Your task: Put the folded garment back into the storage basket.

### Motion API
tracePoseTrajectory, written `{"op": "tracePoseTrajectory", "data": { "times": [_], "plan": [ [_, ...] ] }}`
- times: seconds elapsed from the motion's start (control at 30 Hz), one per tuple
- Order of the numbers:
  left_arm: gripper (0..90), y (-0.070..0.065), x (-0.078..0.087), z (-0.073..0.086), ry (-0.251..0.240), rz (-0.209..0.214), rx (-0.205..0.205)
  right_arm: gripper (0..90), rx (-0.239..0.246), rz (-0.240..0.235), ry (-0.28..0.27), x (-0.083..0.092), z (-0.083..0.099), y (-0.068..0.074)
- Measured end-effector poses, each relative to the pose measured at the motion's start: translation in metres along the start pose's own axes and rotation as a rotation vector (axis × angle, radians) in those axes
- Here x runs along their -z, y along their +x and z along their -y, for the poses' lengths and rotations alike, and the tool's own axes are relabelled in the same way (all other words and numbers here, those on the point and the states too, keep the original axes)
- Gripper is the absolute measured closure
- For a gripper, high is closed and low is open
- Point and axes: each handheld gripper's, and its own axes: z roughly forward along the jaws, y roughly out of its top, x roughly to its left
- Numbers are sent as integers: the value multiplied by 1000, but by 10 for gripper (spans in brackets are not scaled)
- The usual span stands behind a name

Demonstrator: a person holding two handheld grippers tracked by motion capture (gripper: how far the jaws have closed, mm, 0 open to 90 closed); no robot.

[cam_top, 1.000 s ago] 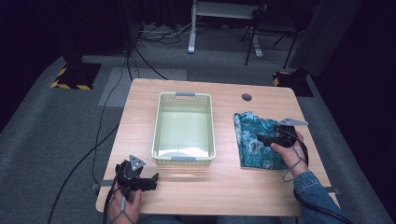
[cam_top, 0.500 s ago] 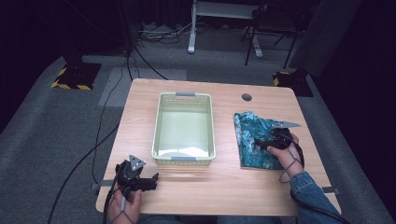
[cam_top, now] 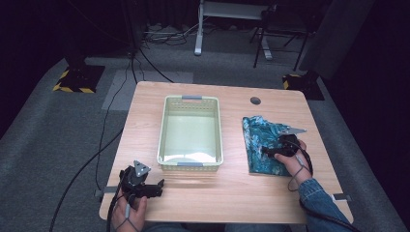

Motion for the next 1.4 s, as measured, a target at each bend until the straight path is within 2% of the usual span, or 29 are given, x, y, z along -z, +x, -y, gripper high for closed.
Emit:
{"op": "tracePoseTrajectory", "data": {
  "times": [0.57, 0.7, 0.83, 0.97, 1.0, 1.07, 1.27, 1.4],
  "plan": [
    [3, 0, 0, 0, -2, -2, 1, 67, -14, -1, 5, 0, 0, 0],
    [3, 0, 0, 0, -2, -2, 1, 109, -17, 5, 0, 1, 0, 2],
    [3, 0, 0, 0, -2, -2, 1, 268, -15, 3, -17, 4, 1, 4],
    [3, 0, 0, 0, -2, -2, 1, 268, -15, 3, -17, 4, 1, 4],
    [3, 0, 0, 0, -2, -1, 3, 506, -12, 5, -44, 8, 3, 5],
    [3, 0, 0, 0, -2, -2, 3, 617, -3, 3, -57, 8, 4, 6],
    [3, 0, 0, 0, -2, -2, 3, 773, 1, 16, -56, 8, 3, 11],
    [3, 0, 0, 0, -2, -2, 2, 821, 2, 40, -62, 8, 4, 13]
  ]
}}
